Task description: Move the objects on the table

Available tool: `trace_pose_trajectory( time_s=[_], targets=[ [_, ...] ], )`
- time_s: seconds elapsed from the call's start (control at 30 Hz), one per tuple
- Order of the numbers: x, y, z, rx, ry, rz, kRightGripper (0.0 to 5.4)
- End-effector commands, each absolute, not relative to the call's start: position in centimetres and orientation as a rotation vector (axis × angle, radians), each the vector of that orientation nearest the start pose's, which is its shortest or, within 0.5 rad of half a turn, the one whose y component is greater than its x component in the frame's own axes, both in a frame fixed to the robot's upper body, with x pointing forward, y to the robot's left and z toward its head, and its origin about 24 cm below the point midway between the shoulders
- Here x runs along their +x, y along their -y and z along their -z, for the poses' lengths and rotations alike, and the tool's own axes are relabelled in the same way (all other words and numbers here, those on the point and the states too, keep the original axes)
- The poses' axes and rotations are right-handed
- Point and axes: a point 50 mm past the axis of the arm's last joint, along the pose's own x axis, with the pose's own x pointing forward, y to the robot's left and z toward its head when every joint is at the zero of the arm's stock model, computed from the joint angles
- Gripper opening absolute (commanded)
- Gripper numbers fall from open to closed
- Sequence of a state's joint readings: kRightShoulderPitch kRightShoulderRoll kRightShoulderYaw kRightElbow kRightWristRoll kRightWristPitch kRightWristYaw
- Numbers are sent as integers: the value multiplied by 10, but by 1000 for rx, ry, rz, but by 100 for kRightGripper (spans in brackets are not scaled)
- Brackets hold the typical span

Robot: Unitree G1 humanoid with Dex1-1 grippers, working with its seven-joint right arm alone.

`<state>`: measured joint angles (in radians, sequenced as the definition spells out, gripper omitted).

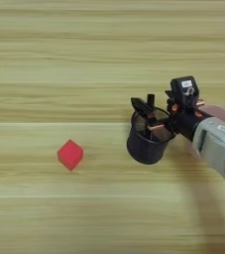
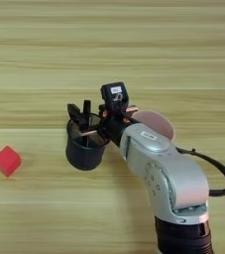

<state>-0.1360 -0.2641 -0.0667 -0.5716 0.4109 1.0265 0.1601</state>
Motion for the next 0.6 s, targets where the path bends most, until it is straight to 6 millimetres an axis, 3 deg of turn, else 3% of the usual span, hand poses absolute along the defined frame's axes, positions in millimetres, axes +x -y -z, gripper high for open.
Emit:
trace_pose_trajectory(
  time_s=[0.03,0.27,0.6],
  targets=[
    [252,153,-137,24,-205,-374,537],
    [252,152,-136,31,-208,-379,528],
    [251,149,-136,42,-209,-391,380]
  ],
)
